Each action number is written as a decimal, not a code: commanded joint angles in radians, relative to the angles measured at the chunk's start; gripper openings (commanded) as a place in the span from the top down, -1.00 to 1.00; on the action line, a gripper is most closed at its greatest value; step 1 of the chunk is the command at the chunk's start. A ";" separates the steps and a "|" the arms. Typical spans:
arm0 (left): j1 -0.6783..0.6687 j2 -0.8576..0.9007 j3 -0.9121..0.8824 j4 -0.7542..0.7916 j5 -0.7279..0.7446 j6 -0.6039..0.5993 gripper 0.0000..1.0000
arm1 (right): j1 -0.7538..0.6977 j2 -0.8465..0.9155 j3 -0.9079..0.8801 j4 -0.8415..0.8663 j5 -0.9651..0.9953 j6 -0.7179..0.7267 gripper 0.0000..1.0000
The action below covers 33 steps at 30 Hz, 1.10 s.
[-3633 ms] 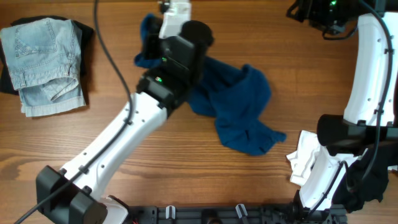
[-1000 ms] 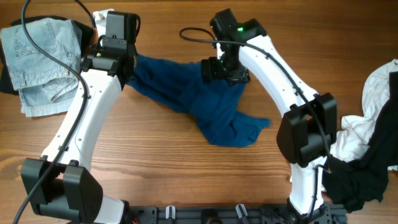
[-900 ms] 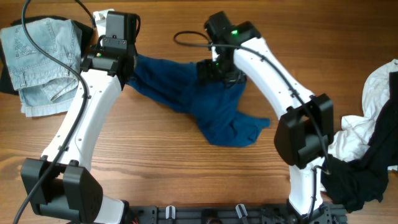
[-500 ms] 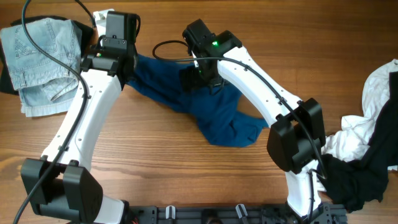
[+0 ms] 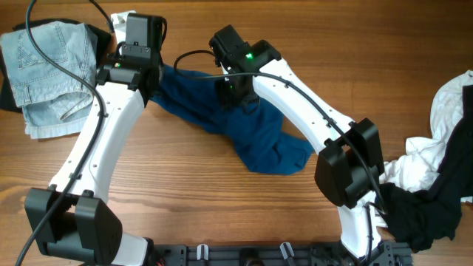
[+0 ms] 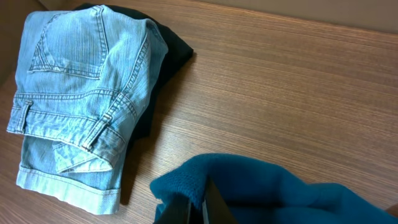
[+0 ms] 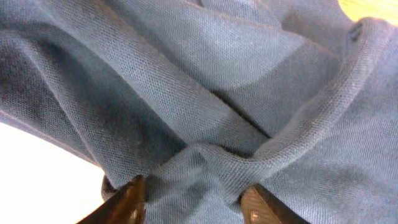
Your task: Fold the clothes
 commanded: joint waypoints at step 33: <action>0.000 -0.001 0.013 0.005 0.004 -0.005 0.92 | 0.000 0.005 0.026 0.016 0.044 -0.026 -0.99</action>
